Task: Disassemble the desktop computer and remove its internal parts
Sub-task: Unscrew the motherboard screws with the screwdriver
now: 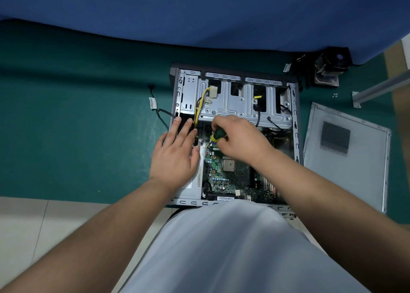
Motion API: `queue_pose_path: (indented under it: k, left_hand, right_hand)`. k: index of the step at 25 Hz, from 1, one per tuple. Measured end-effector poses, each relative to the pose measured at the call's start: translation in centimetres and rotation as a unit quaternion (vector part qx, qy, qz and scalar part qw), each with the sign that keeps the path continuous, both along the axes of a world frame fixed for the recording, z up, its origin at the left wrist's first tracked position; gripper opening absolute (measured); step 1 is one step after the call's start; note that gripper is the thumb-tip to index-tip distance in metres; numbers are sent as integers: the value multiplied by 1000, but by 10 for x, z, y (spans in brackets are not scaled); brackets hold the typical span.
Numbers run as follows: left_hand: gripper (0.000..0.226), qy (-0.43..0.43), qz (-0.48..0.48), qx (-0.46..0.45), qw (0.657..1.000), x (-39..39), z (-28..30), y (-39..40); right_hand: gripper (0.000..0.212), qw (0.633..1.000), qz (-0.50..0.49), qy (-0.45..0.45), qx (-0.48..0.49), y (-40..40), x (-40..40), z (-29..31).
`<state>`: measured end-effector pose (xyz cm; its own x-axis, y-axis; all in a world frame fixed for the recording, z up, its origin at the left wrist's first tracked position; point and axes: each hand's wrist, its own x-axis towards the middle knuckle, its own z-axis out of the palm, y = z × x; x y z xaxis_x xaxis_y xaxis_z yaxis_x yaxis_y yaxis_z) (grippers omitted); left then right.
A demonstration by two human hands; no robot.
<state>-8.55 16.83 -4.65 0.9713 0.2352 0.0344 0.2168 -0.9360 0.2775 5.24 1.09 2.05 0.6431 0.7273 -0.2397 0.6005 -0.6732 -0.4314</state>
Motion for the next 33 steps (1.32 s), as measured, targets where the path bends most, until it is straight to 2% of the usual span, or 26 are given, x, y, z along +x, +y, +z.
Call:
queue_pose_path:
  k: [4, 6, 8, 10, 11, 13, 14, 16, 18, 20, 24, 26, 28, 31, 33]
  left_hand:
    - [52, 3, 1, -3, 1000, 0, 0, -1]
    - [52, 1, 1, -3, 1000, 0, 0, 0]
    - [52, 1, 1, -3, 1000, 0, 0, 0]
    - [52, 1, 2, -4, 1000, 1, 0, 1]
    - [52, 0, 2, -6, 1000, 1, 0, 1]
    - [52, 2, 2, -8, 1000, 1, 0, 1]
    - [52, 3, 2, -7, 1000, 1, -1, 1]
    - [52, 4, 3, -6, 1000, 1, -1, 1]
    - [52, 5, 4, -7, 1000, 1, 0, 0]
    - [53, 7, 4, -8, 1000, 2, 0, 0]
    - [53, 8, 4, -7, 1000, 2, 1, -1]
    - [53, 6, 4, -9, 1000, 2, 2, -1]
    - [52, 5, 5, -10, 1000, 2, 2, -1]
    - [52, 3, 5, -9, 1000, 2, 4, -1]
    - [52, 6, 5, -10, 1000, 2, 4, -1]
  right_hand:
    - [32, 995, 13, 16, -93, 7, 12, 13]
    - [36, 990, 9, -48, -129, 8, 12, 14]
    - [38, 982, 48, -128, -130, 10, 10, 14]
    - [30, 979, 124, -122, -105, 9, 10, 15]
    - [35, 980, 145, -97, -99, 8, 11, 15]
    - [42, 986, 117, -69, -100, 6, 13, 15]
    - [45, 988, 82, -74, -109, 7, 13, 15]
    - [44, 985, 77, -107, -114, 9, 11, 13]
    - [29, 989, 112, -54, -77, 8, 10, 14]
    - [35, 992, 110, 9, -59, 6, 9, 17]
    - [39, 989, 38, -85, -112, 9, 0, 13]
    - [28, 992, 63, -64, -89, 9, -2, 13]
    - [36, 994, 74, -23, -76, 7, -2, 15]
    - [38, 991, 16, -82, -106, 7, -4, 16]
    - [31, 992, 45, -78, -91, 7, -5, 14]
